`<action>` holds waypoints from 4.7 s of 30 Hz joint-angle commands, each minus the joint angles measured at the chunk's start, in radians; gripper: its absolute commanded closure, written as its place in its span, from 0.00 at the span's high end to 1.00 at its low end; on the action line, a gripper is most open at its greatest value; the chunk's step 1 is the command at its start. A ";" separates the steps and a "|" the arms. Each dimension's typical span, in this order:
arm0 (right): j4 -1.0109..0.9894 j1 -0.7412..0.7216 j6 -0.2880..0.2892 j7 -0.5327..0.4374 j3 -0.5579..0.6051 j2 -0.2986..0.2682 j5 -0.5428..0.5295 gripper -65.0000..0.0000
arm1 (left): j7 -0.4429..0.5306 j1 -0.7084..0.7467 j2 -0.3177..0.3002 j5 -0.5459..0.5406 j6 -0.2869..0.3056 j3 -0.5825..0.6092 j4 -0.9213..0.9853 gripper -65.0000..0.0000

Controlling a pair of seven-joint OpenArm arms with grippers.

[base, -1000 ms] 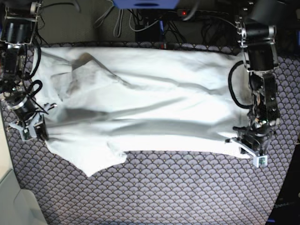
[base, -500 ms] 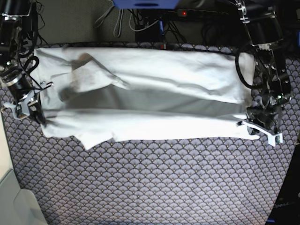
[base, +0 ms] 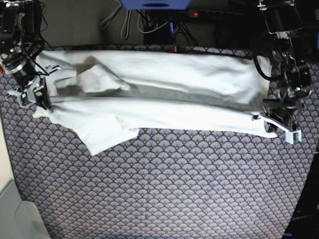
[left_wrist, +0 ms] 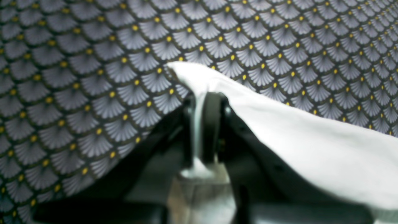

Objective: Fold the T-shirt properly
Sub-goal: 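Fold the hem-side corners over toward the collar edge with both grippers, then release the fold and move the right gripper to the loose sleeve, then grasp the sleeve with the right gripper and tuck it onto the fold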

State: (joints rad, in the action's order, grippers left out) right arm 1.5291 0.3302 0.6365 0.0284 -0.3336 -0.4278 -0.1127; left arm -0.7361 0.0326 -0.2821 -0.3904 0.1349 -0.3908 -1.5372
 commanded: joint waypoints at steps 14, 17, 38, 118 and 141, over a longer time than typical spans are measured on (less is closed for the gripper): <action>0.009 0.102 0.062 -0.107 -0.048 -0.016 -0.014 0.00 | -0.102 0.026 -0.045 0.003 -0.001 0.003 -0.023 0.01; -0.005 0.103 0.062 -0.106 -0.051 -0.016 -0.014 0.00 | -0.102 0.046 -0.064 0.008 -0.001 0.002 -0.013 0.01; -0.046 0.136 0.062 -0.095 -0.048 -0.018 -0.014 0.41 | -0.102 0.062 -0.075 0.005 0.035 0.062 0.042 0.50; -0.071 -0.440 0.062 0.327 0.310 -0.013 -0.008 0.00 | -0.267 0.102 -0.075 0.009 0.107 -0.020 -0.061 0.71; 0.376 0.125 0.062 0.420 0.055 0.030 -0.011 0.00 | -0.267 0.046 -0.076 0.011 0.111 -0.018 0.004 0.71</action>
State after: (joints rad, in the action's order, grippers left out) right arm 1.8870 0.4530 0.7025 0.4690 -0.2722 -0.3882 -0.1120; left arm -1.0138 0.0910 -0.3408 -0.3717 0.2436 -0.4038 -1.5192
